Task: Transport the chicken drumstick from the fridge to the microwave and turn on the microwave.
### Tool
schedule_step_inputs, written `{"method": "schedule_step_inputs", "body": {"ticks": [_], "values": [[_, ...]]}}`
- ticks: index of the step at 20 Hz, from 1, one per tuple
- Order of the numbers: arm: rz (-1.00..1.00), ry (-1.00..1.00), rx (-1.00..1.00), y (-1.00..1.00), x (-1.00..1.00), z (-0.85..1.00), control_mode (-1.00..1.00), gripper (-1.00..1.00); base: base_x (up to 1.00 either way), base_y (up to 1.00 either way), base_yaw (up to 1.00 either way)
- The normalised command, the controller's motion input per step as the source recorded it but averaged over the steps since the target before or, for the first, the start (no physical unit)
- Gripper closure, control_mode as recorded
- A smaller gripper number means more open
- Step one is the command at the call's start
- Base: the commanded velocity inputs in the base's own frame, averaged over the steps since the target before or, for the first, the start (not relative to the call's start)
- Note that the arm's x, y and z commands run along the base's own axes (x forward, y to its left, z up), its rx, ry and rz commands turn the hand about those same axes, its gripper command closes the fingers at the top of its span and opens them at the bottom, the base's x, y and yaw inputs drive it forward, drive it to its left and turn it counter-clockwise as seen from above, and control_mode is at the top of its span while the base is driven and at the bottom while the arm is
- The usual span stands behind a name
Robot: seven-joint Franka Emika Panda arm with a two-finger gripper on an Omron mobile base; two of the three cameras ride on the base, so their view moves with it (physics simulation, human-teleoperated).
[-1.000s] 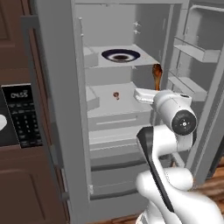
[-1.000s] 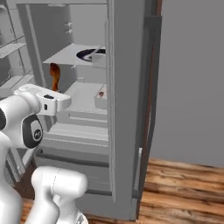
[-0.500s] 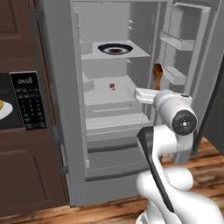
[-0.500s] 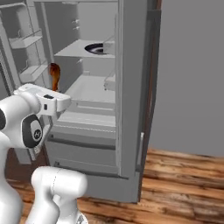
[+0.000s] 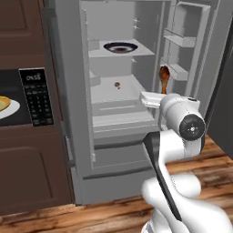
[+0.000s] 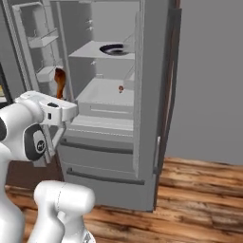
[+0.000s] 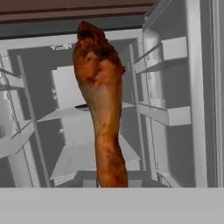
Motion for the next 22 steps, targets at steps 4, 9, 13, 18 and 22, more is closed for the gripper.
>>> {"method": "schedule_step_inputs", "body": {"ticks": [4, 9, 13, 18, 22], "values": [[0.0, 0.0, 0.0, 0.0, 0.0, 0.0, 1.0, 1.0, -0.43, 0.44, 0.0], [0.0, 0.0, 0.0, 0.0, 0.0, 0.0, 1.0, 1.0, -0.32, 0.53, 0.0], [0.0, 0.0, 0.0, 0.0, 0.0, 0.0, 1.0, 1.0, -0.29, 0.55, 0.0], [0.0, 0.0, 0.0, 0.0, 0.0, 0.0, 1.0, 1.0, -0.23, 0.55, 0.0], [0.0, 0.0, 0.0, 0.0, 0.0, 0.0, 1.0, 1.0, -0.21, 0.56, 0.0]]}}
